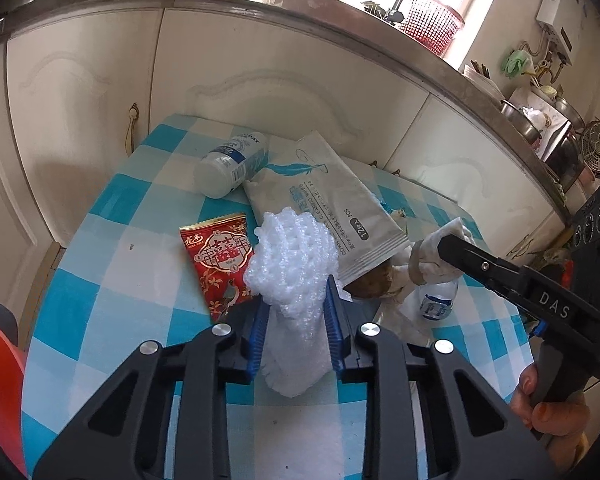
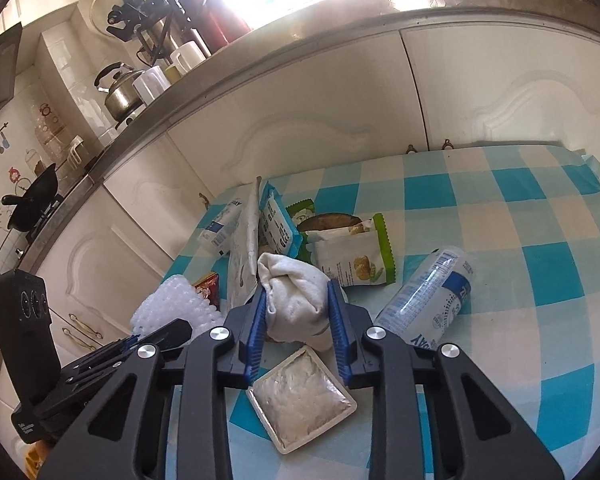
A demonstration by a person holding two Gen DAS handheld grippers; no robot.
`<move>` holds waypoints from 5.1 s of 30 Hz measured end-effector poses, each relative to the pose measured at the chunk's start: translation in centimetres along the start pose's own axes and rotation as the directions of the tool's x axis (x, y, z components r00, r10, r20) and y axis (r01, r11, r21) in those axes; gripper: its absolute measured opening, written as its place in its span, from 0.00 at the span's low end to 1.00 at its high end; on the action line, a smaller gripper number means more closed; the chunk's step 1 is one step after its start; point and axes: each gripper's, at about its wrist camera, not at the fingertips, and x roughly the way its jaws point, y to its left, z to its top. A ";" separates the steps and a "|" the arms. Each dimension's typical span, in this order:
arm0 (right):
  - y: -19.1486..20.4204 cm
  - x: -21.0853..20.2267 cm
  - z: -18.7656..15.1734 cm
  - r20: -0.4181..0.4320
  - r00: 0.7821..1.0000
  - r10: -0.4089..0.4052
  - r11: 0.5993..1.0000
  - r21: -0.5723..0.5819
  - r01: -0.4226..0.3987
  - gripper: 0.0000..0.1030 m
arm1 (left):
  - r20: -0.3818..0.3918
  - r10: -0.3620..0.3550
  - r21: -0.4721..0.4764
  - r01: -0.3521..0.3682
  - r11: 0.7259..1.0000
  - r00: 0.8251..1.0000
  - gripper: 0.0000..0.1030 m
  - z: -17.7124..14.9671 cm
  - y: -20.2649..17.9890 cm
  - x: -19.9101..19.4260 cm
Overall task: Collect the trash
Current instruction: 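Grasp the white foam net with the left tool while the right tool grasps the white cloth, then carry foam net and cloth to the red bucket and open both tools, then move both tools back over the table toward the red packet and bottle, then grasp the red snack packet with the left tool while the right tool grasps the white bottle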
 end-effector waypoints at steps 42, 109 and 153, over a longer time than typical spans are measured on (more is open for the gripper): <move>28.7 1.3 -8.8 -0.282 0.900 0.333 0.861 -0.298 -0.412 0.30 | 0.136 0.442 -0.255 -0.399 0.880 0.887 0.26 -7.9 19.3 -20.3; -9.9 -3.6 -1.8 0.034 0.999 -0.008 0.939 0.344 -0.004 0.91 | 0.121 0.295 0.101 -0.308 0.946 0.948 0.88 -7.2 1.1 -13.6; -6.6 2.4 -1.8 -0.077 0.984 -0.160 0.975 0.140 0.170 0.86 | -0.073 0.266 0.006 -0.266 0.964 0.961 0.46 1.8 1.4 4.7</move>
